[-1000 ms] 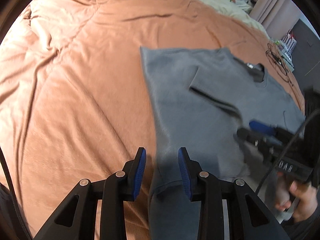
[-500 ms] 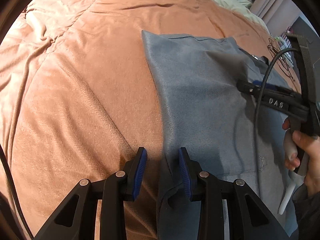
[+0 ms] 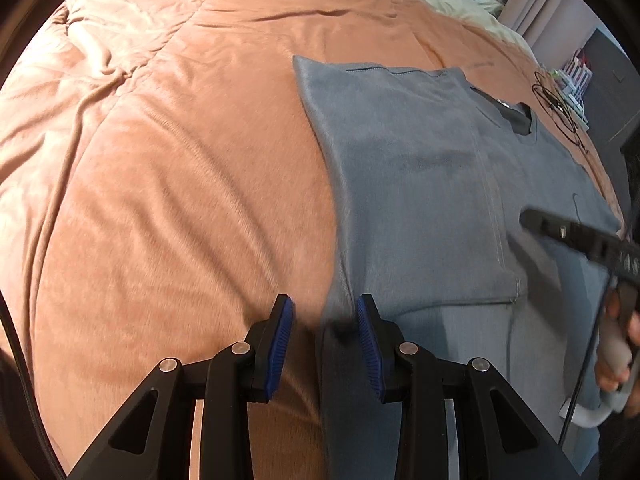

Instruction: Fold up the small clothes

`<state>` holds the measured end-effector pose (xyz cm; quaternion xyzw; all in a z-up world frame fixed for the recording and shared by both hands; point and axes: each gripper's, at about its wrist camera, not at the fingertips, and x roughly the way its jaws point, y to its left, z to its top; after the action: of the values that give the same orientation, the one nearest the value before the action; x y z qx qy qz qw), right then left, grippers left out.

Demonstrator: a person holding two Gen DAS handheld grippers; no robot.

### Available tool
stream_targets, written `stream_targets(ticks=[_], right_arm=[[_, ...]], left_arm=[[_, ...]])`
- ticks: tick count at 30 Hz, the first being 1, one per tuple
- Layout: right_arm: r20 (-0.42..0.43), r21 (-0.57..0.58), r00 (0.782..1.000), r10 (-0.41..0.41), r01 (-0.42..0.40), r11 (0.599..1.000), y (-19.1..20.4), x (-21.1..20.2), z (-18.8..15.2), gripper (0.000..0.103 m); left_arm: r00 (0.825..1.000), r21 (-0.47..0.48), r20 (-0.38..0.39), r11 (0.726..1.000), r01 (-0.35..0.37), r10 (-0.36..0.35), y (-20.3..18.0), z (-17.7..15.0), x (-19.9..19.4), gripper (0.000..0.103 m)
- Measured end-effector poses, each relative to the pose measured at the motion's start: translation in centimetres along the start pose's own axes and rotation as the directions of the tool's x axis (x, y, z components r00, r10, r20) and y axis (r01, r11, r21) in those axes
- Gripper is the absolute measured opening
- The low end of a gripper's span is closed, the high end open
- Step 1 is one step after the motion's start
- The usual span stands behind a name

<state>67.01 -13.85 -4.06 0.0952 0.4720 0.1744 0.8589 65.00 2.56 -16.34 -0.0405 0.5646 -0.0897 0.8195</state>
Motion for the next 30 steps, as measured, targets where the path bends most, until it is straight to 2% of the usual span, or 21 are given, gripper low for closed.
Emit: stream_targets(ticks=[3, 8, 11, 14, 18, 23, 27, 30], right_arm=[[-0.019, -0.024, 1.0, 0.021, -0.022, 0.999, 1.4, 0.0, -1.9, 0.038], [-0.067, -0.021, 0.997, 0.023, -0.024, 0.999, 2.0, 1.0, -3.6, 0.014], [-0.08, -0.016, 0.997, 0.017, -0.018, 1.0, 2.3, 0.6, -3.9, 0.008], [-0.086, -0.02, 0.996, -0.006, 0.004, 1.0, 2.8, -0.1, -3.6, 0.008], [-0.053, 0.014, 0.999, -0.012, 0.013, 1.0, 2.5, -2.7, -3.8, 0.008], [-0.005, 0.009, 1.0, -0.006, 0.006, 1.0, 2.5, -6.9, -5.9, 0.008], [0.036, -0.016, 0.999, -0.035, 0.036, 0.999, 2.7, -10.7, -8.1, 0.008], [0.067, -0.027, 0.997, -0.049, 0.051, 0.998, 2.9, -13.6, -9.5, 0.009]], left_arm=[[1.0, -0.004, -0.01, 1.0, -0.018, 0.018, 0.1, -0.7, -0.1, 0.036], [1.0, -0.03, 0.002, 0.999, -0.019, 0.019, 0.7, -2.0, -1.1, 0.036], [1.0, -0.048, 0.021, 0.999, -0.015, 0.016, 0.8, -2.8, -2.5, 0.036], [0.999, -0.074, 0.035, 0.997, -0.012, 0.015, 0.9, -3.8, -3.8, 0.036], [0.998, -0.108, 0.052, 0.994, -0.015, 0.021, 0.7, -5.5, -5.9, 0.036], [0.996, -0.158, 0.091, 0.987, 0.002, 0.012, 0.8, -7.9, -8.7, 0.037], [0.991, -0.16, 0.128, 0.987, -0.001, 0.022, -0.1, -9.7, -11.0, 0.045], [0.988, -0.155, 0.153, 0.988, -0.001, 0.025, -0.9, -10.9, -12.6, 0.046]])
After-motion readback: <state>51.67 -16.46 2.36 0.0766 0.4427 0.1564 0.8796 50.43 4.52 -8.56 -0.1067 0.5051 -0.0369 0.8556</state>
